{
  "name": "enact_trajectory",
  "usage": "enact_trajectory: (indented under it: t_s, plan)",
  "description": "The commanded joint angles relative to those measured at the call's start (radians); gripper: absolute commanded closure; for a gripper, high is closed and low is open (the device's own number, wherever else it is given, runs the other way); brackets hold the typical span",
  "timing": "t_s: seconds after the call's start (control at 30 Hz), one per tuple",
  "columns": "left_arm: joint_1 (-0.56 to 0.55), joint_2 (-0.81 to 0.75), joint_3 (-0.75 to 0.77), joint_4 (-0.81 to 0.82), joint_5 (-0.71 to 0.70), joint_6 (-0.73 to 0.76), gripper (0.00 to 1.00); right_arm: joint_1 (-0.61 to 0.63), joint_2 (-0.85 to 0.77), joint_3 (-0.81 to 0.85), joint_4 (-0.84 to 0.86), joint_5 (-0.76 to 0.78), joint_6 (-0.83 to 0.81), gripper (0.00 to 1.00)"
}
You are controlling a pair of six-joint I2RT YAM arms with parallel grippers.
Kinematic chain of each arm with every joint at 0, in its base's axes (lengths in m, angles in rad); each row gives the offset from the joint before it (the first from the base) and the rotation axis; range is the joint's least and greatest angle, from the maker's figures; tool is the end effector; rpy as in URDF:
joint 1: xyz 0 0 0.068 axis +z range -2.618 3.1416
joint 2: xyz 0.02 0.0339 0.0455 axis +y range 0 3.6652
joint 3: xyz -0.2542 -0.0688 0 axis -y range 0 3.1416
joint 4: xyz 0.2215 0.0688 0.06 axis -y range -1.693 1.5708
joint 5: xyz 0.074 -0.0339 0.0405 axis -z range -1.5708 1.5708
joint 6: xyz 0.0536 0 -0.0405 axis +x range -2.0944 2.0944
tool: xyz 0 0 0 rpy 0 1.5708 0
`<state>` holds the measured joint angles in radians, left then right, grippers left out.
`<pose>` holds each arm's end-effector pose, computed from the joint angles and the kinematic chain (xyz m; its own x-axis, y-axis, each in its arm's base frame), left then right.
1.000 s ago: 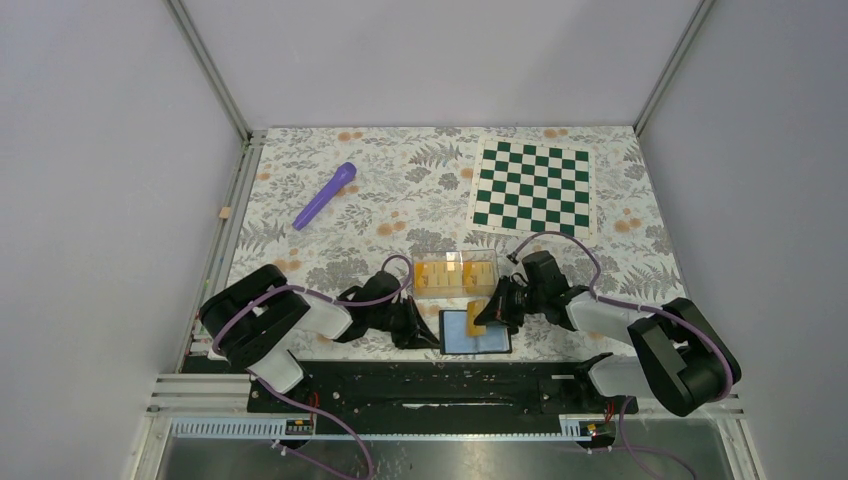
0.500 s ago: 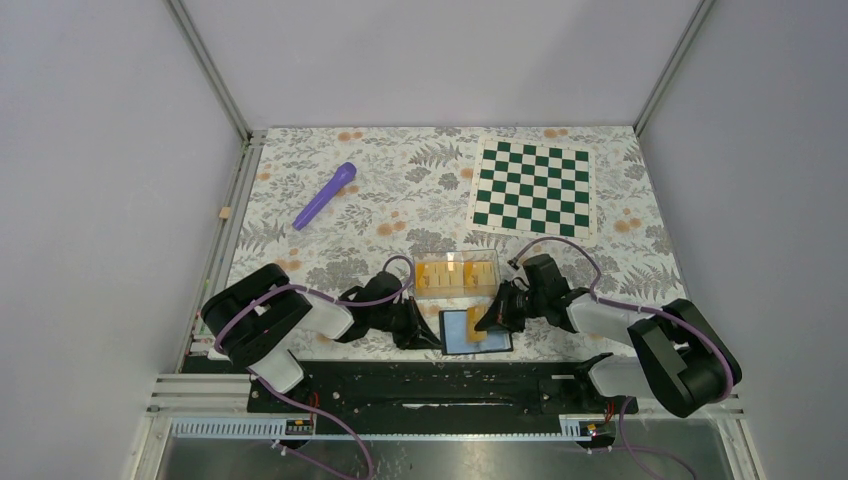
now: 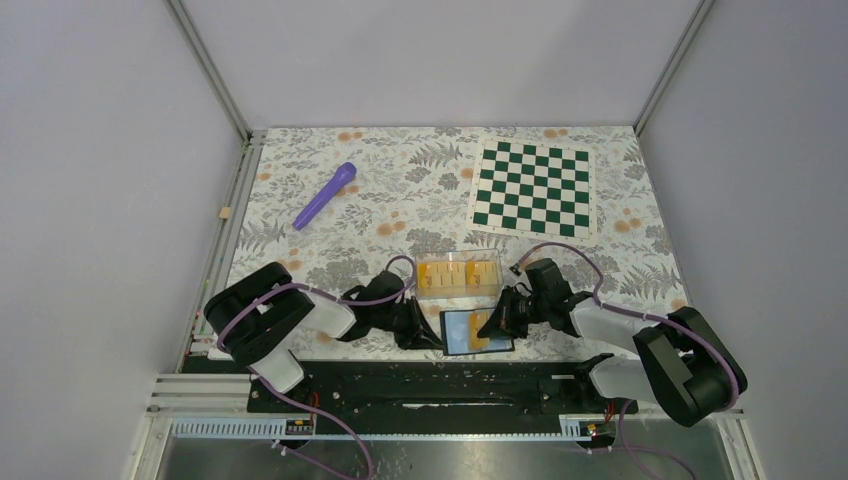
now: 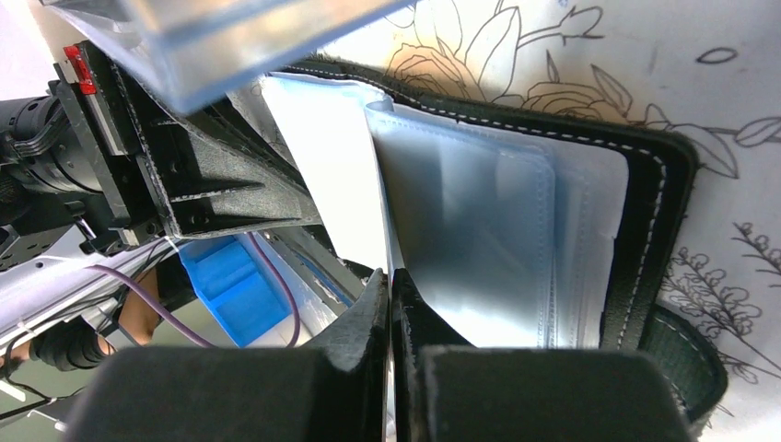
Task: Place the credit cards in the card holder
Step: Move the card holder to the center of the board, then insert the credit card into the card holder.
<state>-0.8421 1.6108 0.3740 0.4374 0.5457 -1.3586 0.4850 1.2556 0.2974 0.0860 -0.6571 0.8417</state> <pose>0.1411 -0.1998 0.0920 -0.9595 -0.1799 0.2169 -0.2817 0.5859 -0.7599 0.1551 0.1187 0.1193 -0.9858 0.1480 -0.0796 0.0278 0.6109 0.7912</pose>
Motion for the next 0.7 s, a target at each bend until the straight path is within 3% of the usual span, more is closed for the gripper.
enact_trajectory:
  t_s: [0.0,0.37,0.67]
  plan:
    - [-0.012,0.044,0.032,-0.043,-0.077,0.028,1.00,0.003,0.033,-0.014,-0.029,-0.055,-0.015,1.00]
    - [-0.024,0.055,0.073,-0.091,-0.073,0.056,1.00,0.051,0.151,0.019,0.092,-0.078,0.016,1.00]
    - [-0.027,0.035,0.101,-0.173,-0.097,0.096,1.00,0.071,0.071,0.125,-0.246,0.058,-0.113,0.76]
